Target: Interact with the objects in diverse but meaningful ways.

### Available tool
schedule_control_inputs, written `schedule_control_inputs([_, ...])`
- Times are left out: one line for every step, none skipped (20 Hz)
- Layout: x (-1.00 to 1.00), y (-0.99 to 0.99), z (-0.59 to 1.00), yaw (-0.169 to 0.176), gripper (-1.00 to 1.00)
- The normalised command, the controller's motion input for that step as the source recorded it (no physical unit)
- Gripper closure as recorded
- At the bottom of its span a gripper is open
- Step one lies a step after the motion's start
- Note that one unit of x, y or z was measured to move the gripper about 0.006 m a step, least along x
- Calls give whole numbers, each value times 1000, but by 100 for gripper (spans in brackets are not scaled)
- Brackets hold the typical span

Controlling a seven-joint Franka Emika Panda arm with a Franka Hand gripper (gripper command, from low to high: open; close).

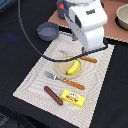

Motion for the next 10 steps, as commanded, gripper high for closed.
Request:
schedule_control_inputs([-209,-3,0,-42,-100])
schedule_control_inputs([-260,-11,20,-104,-100])
schedule_control_inputs([-326,-117,0,-160,-100])
schedule_control_inputs([-383,-166,0,-199,-100])
schedule_control_inputs([-286,-46,0,-226,-100])
schedule_control_inputs([-229,-6,0,-238,-100])
schedule_control_inputs([-309,-31,0,-242,-100])
schedule_control_inputs([-300,-20,0,-244,-100])
schedule_control_inputs([-209,0,0,-218,-100])
schedule_control_inputs([-149,0,-3,-214,-100])
